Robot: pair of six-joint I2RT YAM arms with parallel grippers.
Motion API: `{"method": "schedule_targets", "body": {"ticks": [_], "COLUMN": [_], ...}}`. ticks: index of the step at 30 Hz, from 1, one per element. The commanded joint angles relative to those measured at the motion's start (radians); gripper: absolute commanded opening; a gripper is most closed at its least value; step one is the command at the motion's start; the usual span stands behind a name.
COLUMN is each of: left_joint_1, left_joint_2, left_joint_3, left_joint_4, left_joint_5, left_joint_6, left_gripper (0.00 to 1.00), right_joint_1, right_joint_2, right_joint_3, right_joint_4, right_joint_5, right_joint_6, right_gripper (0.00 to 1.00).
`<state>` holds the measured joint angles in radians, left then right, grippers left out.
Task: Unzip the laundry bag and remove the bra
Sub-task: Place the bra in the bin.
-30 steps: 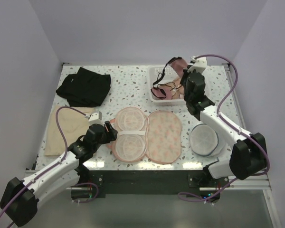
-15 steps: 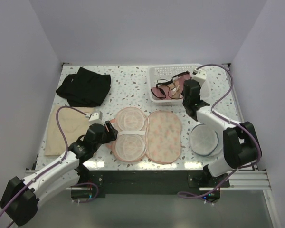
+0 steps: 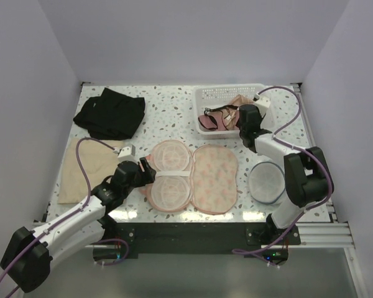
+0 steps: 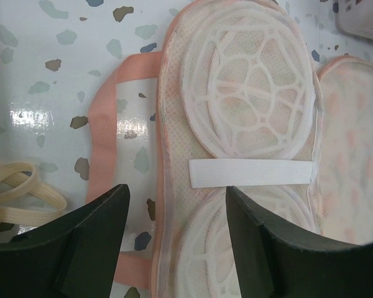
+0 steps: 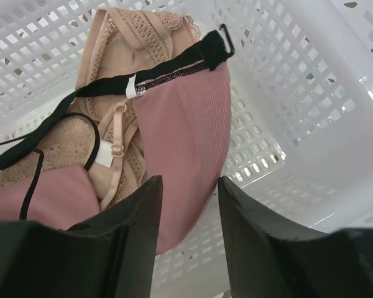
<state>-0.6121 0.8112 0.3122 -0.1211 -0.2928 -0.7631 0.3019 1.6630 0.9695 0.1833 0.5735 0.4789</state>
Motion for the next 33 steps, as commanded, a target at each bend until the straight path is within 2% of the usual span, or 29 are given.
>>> {"method": "schedule_targets", "body": {"ticks": [1,5,19,23,30,33], "left_joint_1": [-0.005,-0.005,-0.005,-0.005,-0.005,-0.006], "left_joint_2": [0.0,-0.001,0.046,0.066,0.092,0.101], "left_joint_3": [0.018,0.025,0.08,0.084,0.071,0.077], "left_joint_4": [0.041,0.037,0.054,0.069,0.089,0.087], "left_joint_5": [-0.014,-0.02,-0.022,-0.025,-0.035,-0.035], "left_joint_6": [0.025,0.031,0.065,0.07,0.064,0.073], "left_gripper": [0.69,0.7,0.71,0.71,0.71,0.71], "right_joint_1": [-0.004,-0.004,-0.003,-0.003,0.012,0.035], "right_joint_2": [-0.032,-0.077,-0.296,-0.391,-0.572,-0.615], "right_joint_3": [0.034,0.015,-0.054,-0.103,-0.245,-0.262], "right_joint_4": [-0.002,0.025,-0.022,-0.134,-0.235,-0.323], "right_joint_5": [-0.017,-0.034,-0.029,-0.108,-0.214,-0.25], "right_joint_6": [0.02,0.004,-0.037,-0.019,0.039,0.065], "right_gripper": [0.48,0.52,0.54,0.53,0.52,0.47]}}
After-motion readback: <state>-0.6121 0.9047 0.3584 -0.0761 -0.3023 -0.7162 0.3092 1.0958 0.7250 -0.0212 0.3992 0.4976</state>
